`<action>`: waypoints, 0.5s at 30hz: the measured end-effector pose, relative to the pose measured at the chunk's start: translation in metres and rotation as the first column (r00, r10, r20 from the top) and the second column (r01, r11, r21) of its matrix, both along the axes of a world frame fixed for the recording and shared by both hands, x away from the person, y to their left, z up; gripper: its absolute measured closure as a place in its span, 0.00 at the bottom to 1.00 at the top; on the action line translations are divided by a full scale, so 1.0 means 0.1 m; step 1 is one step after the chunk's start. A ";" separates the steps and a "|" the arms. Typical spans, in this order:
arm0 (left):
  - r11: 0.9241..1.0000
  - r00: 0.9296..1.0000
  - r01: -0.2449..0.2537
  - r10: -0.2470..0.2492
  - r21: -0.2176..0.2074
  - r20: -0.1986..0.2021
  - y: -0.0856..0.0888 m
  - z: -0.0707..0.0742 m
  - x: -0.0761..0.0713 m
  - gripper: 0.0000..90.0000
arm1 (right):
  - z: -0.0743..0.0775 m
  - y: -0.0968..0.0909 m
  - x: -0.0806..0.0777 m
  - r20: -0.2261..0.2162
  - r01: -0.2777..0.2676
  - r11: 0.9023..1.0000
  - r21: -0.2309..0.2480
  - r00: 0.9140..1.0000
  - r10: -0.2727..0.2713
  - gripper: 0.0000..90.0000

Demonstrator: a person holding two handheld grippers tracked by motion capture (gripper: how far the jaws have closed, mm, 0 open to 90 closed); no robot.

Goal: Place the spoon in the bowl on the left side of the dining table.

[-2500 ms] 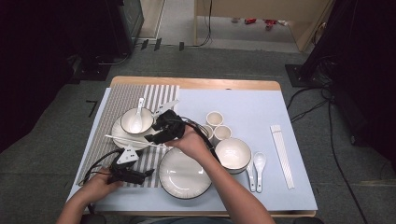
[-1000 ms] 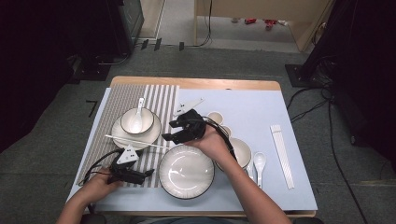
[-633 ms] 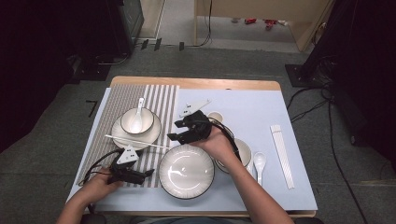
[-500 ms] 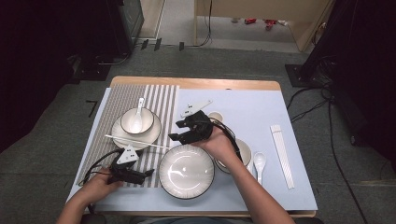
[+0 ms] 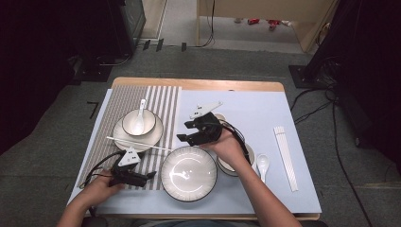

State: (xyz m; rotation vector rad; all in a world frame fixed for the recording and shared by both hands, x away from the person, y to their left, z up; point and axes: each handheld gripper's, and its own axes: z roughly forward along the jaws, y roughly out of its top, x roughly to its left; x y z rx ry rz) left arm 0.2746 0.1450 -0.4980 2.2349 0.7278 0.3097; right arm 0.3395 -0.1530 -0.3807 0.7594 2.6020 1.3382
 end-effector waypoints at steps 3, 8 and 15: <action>1.000 1.000 0.000 0.000 0.000 0.000 0.00 0.00 0.00 0.15 | 0.00 -0.05 0.00 0.000 0.007 1.000 0.005 1.000 -0.007 0.48; 1.000 1.000 -0.001 0.001 0.000 0.000 0.00 0.00 0.00 0.15 | 0.02 -0.10 -0.01 0.001 0.016 1.000 0.005 1.000 -0.016 0.48; 1.000 1.000 -0.001 0.001 -0.001 0.000 0.00 0.00 0.00 0.15 | 0.02 -0.20 -0.03 0.002 0.032 0.999 0.003 0.999 -0.032 0.49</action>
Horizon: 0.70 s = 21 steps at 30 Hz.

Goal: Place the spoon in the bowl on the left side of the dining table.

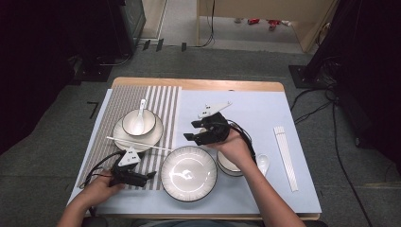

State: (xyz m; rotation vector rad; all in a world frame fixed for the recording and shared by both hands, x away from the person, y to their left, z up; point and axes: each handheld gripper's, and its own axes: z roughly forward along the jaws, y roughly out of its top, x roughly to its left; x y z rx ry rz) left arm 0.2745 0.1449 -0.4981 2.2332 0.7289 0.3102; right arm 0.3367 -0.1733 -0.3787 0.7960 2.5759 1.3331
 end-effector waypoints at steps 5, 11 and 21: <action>1.000 1.000 0.000 0.000 0.001 0.000 0.00 0.00 0.00 0.15 | 0.00 -0.05 0.00 0.005 0.007 1.000 -0.004 1.000 -0.007 0.51; 1.000 1.000 0.000 0.000 0.001 0.000 0.00 0.00 0.00 0.15 | -0.01 -0.12 0.00 0.010 0.025 1.000 -0.008 1.000 -0.025 0.51; 1.000 1.000 0.000 0.000 0.000 0.000 0.00 0.00 0.00 0.15 | -0.03 -0.26 -0.03 0.010 0.050 0.999 0.003 0.999 -0.050 0.51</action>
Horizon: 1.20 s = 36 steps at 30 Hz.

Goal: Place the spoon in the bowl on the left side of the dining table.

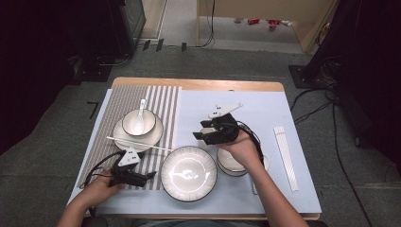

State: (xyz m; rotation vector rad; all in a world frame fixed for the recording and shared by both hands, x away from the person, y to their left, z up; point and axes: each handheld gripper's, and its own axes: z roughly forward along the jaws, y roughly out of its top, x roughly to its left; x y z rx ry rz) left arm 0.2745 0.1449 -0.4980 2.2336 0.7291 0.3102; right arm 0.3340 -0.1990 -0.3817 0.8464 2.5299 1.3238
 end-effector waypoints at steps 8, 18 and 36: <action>1.000 1.000 0.000 0.000 0.000 0.000 0.00 0.00 0.00 0.15 | 0.01 -0.11 -0.01 0.002 0.019 1.000 0.007 1.000 -0.019 0.51; 1.000 1.000 0.000 0.000 0.000 0.000 0.00 0.00 0.00 0.15 | -0.02 -0.19 -0.02 0.010 0.036 0.999 -0.001 0.999 -0.036 0.52; 1.000 1.000 -0.001 0.001 -0.002 0.000 0.00 0.00 0.00 0.15 | -0.02 -0.49 -0.03 0.015 0.100 0.995 0.005 0.995 -0.100 0.52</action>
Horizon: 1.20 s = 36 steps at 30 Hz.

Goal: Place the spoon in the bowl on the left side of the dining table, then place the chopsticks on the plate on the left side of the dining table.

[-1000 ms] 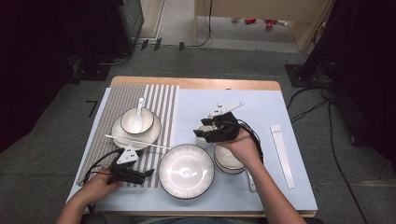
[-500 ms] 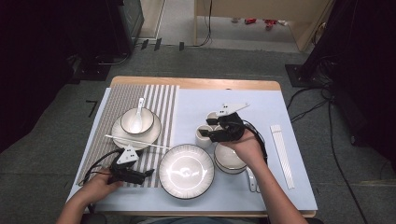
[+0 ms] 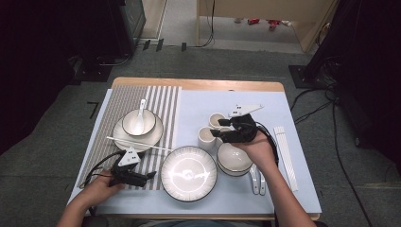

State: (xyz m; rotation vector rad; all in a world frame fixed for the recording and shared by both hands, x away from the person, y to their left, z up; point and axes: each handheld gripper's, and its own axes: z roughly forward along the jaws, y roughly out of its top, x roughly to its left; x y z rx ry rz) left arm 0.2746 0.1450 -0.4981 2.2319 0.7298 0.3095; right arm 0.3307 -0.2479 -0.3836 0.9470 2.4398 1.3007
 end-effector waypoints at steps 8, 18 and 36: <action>1.000 1.000 0.001 -0.001 0.002 0.000 0.00 0.00 0.00 0.15 | 0.01 -0.14 -0.01 0.006 0.035 0.999 0.008 0.999 -0.035 0.52; 1.000 1.000 0.000 0.000 0.000 0.001 0.00 0.00 0.00 0.15 | -0.02 -0.31 0.00 0.010 0.076 0.997 0.010 0.997 -0.076 0.51; 1.000 1.000 0.000 0.000 0.000 -0.001 0.00 0.00 0.00 0.15 | -0.06 -0.48 -0.07 0.005 0.105 0.994 0.023 0.994 -0.105 0.51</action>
